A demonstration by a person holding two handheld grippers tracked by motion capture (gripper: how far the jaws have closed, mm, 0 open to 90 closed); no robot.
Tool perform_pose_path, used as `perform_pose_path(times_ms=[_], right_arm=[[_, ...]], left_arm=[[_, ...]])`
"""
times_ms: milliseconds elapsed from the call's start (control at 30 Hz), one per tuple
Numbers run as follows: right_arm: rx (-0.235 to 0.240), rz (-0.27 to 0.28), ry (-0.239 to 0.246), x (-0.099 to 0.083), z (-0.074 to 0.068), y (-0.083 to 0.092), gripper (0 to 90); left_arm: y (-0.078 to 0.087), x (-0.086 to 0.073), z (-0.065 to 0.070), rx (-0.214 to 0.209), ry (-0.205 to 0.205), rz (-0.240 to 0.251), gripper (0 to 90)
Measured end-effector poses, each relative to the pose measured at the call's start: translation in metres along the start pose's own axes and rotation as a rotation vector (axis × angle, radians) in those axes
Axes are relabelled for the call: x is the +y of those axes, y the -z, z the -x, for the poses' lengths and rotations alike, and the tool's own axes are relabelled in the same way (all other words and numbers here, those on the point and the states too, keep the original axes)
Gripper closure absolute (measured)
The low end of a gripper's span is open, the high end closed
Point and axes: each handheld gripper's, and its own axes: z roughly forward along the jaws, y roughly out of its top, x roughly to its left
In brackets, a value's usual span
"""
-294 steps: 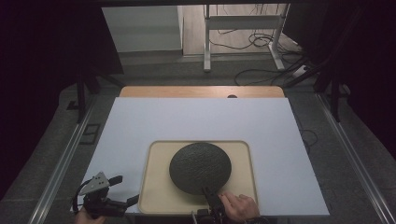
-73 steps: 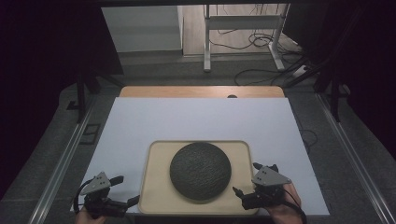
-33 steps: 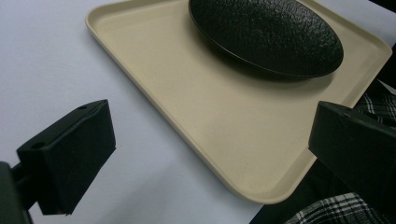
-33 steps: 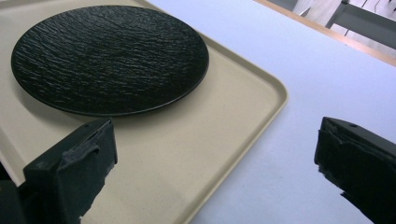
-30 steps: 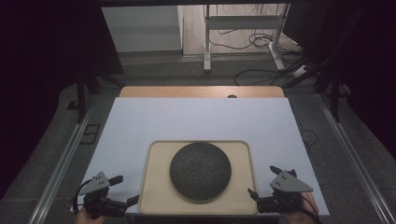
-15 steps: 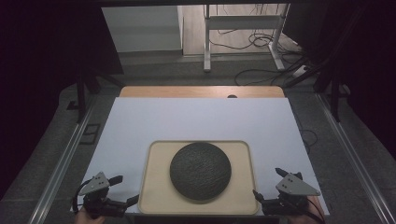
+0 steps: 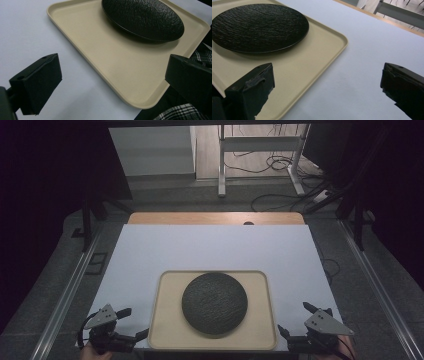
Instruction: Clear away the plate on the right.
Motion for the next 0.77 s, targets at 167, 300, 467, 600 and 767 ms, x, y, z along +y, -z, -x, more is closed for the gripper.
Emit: perform_pose_path(times_ms=[167,300,467,600,767], right_arm=[[-0.015,0.005,-0.013,-0.006,0.003,0.005,0.0],[-0.028,0.004,-0.024,-0.011,0.006,0.008,0.0],[-0.049,-0.007,-0.032,-0.019,0.009,0.011,0.0],[-0.063,-0.024,-0.040,-0.026,0.012,0.011,0.0],[-0.065,-0.041,-0.046,-0.030,0.014,0.009,0.0]], left_arm=[[0.000,0.000,0.000,0.000,-0.002,-0.001,0.4],[0.000,0.000,0.000,-0.002,-0.002,-0.001,0.4],[0.000,0.000,0.000,-0.003,-0.002,-0.001,0.4],[0.000,0.000,0.000,-0.003,-0.003,-0.001,0.4],[-0.001,0.000,0.000,-0.003,-0.003,-0.005,0.4]])
